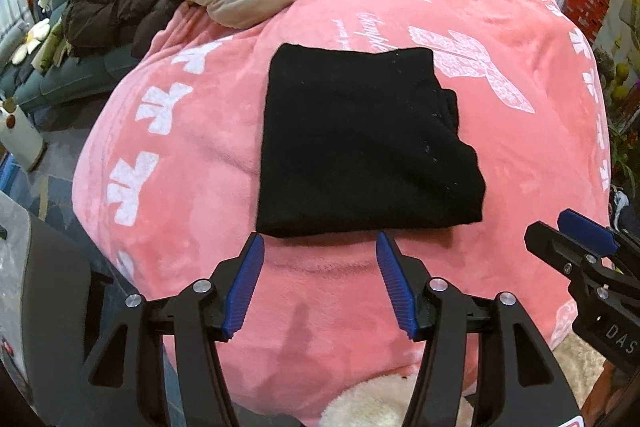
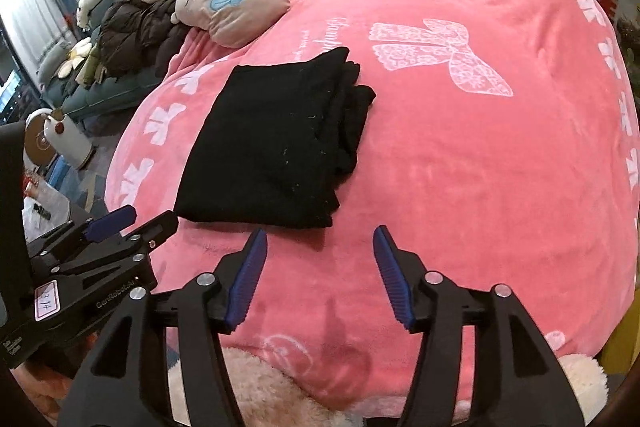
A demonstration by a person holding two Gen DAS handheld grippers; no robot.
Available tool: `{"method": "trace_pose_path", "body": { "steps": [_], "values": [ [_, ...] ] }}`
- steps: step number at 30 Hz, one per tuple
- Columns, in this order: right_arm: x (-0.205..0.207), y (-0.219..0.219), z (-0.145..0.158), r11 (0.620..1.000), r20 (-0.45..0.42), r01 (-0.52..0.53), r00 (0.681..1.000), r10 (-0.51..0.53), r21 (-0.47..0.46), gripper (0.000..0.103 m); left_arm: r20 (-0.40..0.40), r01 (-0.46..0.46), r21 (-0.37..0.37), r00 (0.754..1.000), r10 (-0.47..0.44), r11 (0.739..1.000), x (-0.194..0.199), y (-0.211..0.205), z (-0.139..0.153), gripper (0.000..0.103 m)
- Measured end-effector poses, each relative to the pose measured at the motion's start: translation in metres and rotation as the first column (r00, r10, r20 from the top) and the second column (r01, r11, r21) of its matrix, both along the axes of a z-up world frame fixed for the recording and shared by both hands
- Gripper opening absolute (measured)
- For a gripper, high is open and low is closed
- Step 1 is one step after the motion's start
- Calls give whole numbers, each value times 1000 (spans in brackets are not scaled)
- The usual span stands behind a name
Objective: Fold small clothes
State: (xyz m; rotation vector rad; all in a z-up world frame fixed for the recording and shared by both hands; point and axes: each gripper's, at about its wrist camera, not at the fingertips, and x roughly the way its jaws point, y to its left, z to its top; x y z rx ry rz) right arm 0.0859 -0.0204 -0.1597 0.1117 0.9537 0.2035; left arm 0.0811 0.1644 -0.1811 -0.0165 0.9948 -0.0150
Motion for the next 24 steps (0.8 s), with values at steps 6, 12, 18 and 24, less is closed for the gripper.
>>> {"method": "trace_pose_path", "body": {
  "steps": [6, 12, 18, 24],
  "values": [
    [9, 15, -6, 1000, 6, 11, 1000, -11, -21, 56, -18, -20, 3, 1000, 20, 1000, 12, 13, -11, 56],
    [17, 29, -16, 999, -12, 12, 1000, -12, -38, 59, -41, -47, 2, 998, 47, 999, 22, 24, -23, 56],
    [21, 32, -25, 998, -18, 33, 999, -34, -58, 65, -45, -47, 11, 998, 47, 999, 29, 29, -31, 56],
    [26, 33, -33, 996, -32, 59, 998, -61, -61, 65, -70, -57, 6, 996, 58, 998, 37, 32, -40, 62]
  ]
}}
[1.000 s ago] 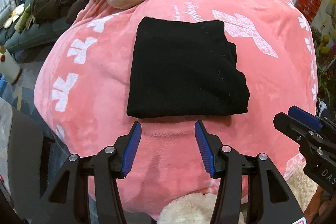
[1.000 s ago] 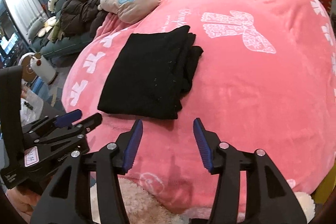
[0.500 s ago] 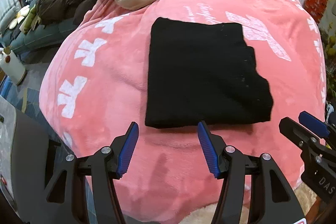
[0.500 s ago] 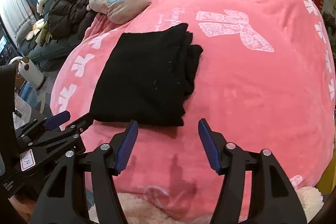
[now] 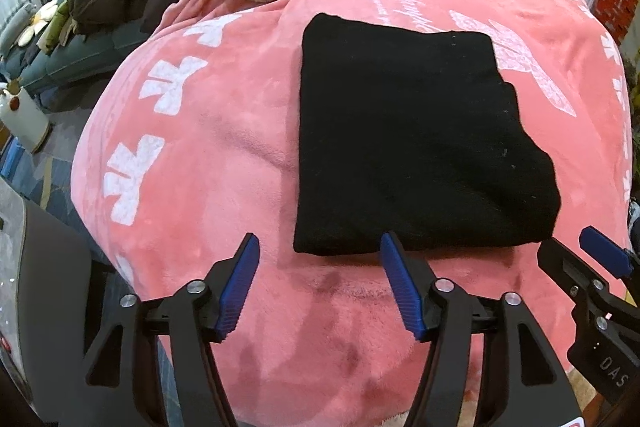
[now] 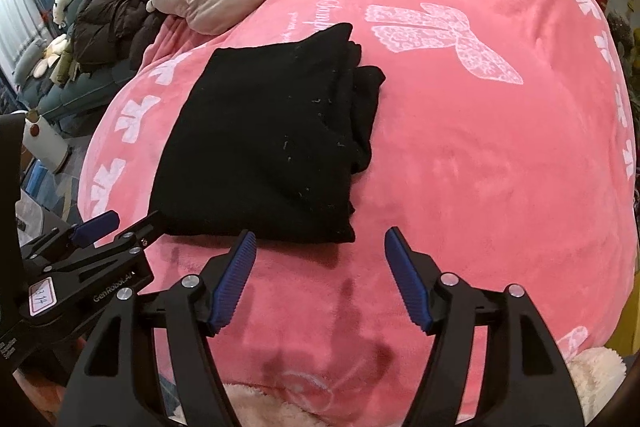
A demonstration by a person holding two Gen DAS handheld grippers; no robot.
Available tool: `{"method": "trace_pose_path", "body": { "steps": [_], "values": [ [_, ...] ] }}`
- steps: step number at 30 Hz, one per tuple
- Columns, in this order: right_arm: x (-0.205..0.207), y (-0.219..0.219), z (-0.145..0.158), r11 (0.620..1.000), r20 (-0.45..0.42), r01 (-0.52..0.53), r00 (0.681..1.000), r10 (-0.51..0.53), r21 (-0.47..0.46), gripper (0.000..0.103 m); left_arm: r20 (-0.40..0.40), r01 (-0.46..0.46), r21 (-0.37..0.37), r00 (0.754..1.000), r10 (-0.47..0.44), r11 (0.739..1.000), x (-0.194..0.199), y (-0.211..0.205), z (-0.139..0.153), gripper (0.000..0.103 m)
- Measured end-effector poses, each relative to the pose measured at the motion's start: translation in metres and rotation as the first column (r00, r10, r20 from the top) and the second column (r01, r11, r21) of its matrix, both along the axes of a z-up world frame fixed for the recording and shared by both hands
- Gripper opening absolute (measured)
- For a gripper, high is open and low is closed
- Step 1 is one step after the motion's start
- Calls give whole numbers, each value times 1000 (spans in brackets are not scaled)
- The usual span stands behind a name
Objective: Fold small clothes
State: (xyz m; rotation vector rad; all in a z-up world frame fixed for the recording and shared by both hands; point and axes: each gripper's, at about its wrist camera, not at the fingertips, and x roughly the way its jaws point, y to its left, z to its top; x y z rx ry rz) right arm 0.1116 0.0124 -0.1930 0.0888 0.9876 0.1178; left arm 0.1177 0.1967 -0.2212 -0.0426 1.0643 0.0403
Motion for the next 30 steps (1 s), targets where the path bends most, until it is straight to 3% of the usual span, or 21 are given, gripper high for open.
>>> {"method": "trace_pose_path", "body": {
  "steps": [5, 13, 30],
  "values": [
    [1, 3, -1, 1000, 1, -3, 1000, 3, -5, 65, -4, 1, -22, 1000, -1, 1000, 3, 1, -1, 64],
    [1, 4, -1, 1000, 0, -3, 1000, 3, -2, 65, 13, 29, 17, 999, -29, 999, 5, -5, 2, 64],
    [1, 3, -1, 1000, 1, 1, 1000, -1, 1, 66, 13, 39, 26, 999, -40, 999, 6, -9, 4, 65]
  ]
}}
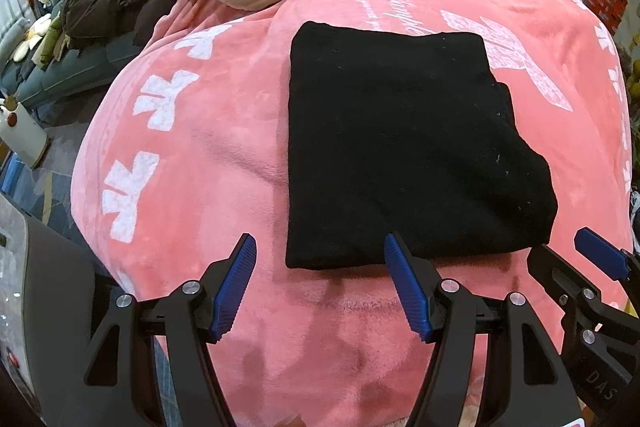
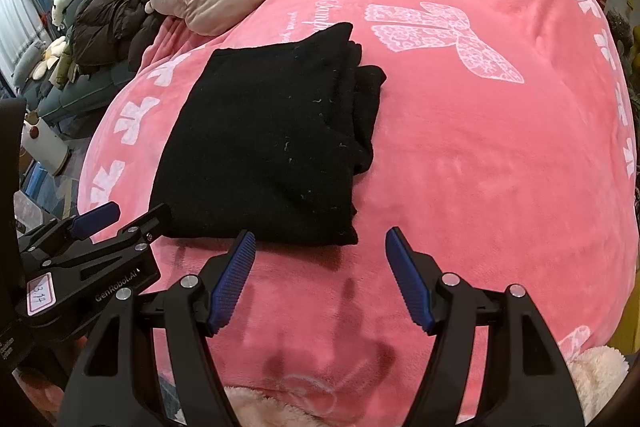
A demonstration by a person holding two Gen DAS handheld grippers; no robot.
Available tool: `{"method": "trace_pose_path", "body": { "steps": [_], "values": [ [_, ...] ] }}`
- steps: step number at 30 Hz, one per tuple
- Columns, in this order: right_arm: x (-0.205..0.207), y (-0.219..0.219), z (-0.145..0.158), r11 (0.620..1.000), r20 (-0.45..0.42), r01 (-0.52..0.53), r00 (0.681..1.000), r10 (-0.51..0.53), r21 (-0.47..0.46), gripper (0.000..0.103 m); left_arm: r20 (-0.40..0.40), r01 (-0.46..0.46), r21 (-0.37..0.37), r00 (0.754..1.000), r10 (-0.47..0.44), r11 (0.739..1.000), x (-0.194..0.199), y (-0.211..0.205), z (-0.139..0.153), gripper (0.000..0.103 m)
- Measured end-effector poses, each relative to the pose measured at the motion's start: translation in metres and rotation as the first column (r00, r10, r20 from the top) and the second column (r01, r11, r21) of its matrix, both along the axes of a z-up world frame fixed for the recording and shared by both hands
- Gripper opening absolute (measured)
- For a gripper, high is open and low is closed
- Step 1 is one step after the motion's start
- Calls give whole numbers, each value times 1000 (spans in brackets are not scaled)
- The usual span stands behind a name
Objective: Fold small clothes
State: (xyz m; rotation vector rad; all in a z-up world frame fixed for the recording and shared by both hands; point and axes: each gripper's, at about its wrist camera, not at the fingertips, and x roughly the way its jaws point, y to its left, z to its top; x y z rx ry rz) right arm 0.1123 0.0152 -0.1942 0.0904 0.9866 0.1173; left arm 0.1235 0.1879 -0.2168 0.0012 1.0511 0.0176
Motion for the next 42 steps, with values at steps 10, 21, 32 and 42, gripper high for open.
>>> {"method": "trace_pose_path", "body": {
  "steps": [10, 21, 32, 42],
  "values": [
    [0, -1, 1, 1000, 1, 2, 1000, -2, 0, 66, -22, 11, -64, 1000, -13, 998, 1, 1, -2, 75],
    [-4, -4, 2, 1000, 7, 10, 1000, -10, 4, 66, -56, 23, -73, 998, -27, 997, 1, -4, -8, 92],
    [-5, -5, 2, 1000, 1, 17, 1000, -17, 3, 66, -16, -6, -26, 1000, 6, 1000, 2, -2, -4, 98],
    [-7, -12, 3, 999, 2, 34, 999, -34, 6, 66, 38, 31, -19, 999, -31, 999, -4, -9, 2, 98]
  ]
}}
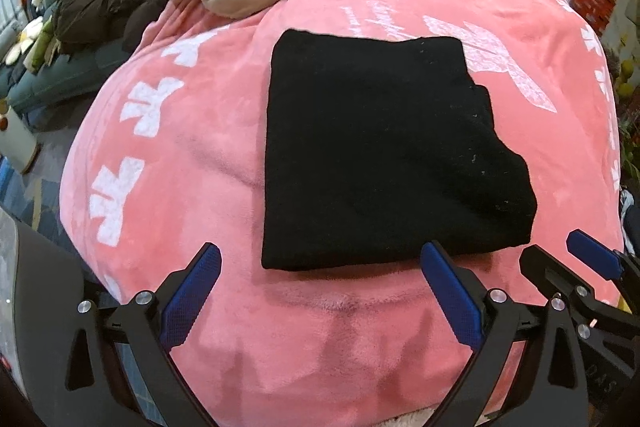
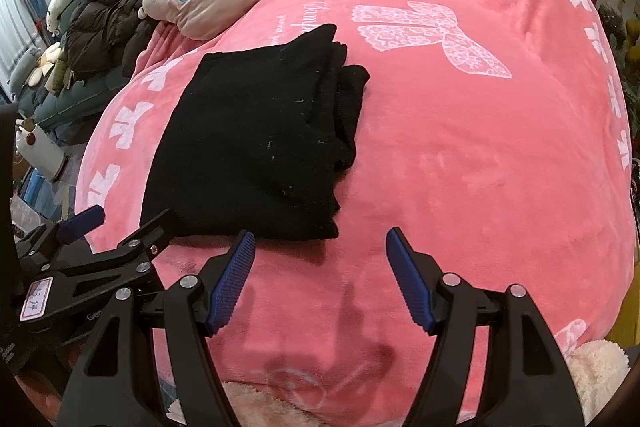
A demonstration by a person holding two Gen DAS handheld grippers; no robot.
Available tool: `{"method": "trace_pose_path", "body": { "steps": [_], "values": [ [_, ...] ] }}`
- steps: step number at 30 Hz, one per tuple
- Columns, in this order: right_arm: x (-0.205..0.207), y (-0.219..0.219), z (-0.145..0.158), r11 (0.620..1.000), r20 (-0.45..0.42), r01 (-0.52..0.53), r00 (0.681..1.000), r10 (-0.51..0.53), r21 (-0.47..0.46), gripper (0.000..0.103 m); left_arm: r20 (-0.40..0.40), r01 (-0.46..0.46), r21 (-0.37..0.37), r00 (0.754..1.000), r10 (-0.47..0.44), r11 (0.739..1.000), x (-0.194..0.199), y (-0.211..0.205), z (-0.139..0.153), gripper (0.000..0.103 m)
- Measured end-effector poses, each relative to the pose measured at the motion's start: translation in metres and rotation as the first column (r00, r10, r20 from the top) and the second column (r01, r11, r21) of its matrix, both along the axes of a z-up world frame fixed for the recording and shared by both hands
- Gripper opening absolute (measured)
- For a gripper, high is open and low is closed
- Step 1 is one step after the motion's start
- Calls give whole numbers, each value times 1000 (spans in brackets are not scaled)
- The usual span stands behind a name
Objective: Fold small clothes
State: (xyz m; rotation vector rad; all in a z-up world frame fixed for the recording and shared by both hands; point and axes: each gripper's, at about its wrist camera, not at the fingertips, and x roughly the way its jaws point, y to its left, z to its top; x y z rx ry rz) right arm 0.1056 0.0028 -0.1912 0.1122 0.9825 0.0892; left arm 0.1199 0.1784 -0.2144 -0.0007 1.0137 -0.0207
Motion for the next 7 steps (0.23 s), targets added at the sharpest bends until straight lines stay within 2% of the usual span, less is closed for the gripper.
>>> {"method": "trace_pose_path", "body": {
  "steps": [3, 7],
  "values": [
    [-1, -2, 0, 1000, 0, 3, 1000, -3, 1, 66, -9, -38, 45, 999, 38, 998, 1, 1, -1, 96],
    [0, -3, 1, 1000, 3, 12, 1000, -12, -12, 71, -23, -51, 29, 998, 52, 998, 1, 6, -2, 96]
  ]
}}
